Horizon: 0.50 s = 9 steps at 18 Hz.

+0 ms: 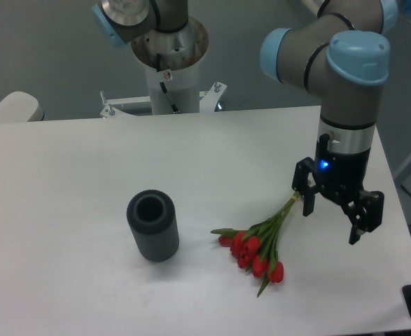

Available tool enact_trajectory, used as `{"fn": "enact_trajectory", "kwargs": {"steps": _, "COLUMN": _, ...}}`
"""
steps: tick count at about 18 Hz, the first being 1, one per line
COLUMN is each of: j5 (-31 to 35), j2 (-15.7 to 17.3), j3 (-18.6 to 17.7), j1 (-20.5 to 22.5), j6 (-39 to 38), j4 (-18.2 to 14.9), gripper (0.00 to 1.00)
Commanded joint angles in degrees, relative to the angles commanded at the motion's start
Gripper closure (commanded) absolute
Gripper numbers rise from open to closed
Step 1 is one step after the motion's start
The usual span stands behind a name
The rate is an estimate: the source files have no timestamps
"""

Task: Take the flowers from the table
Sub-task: 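Move the open gripper over the red tulip stems and lower it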

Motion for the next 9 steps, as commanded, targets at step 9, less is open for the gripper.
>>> {"fn": "enact_trajectory", "kwargs": {"steps": 9, "j5": 13.17, "j2": 1.32, "j3": -4.92, "j1": -2.54, "j6": -1.4, "j4": -0.35, "gripper": 0.01}}
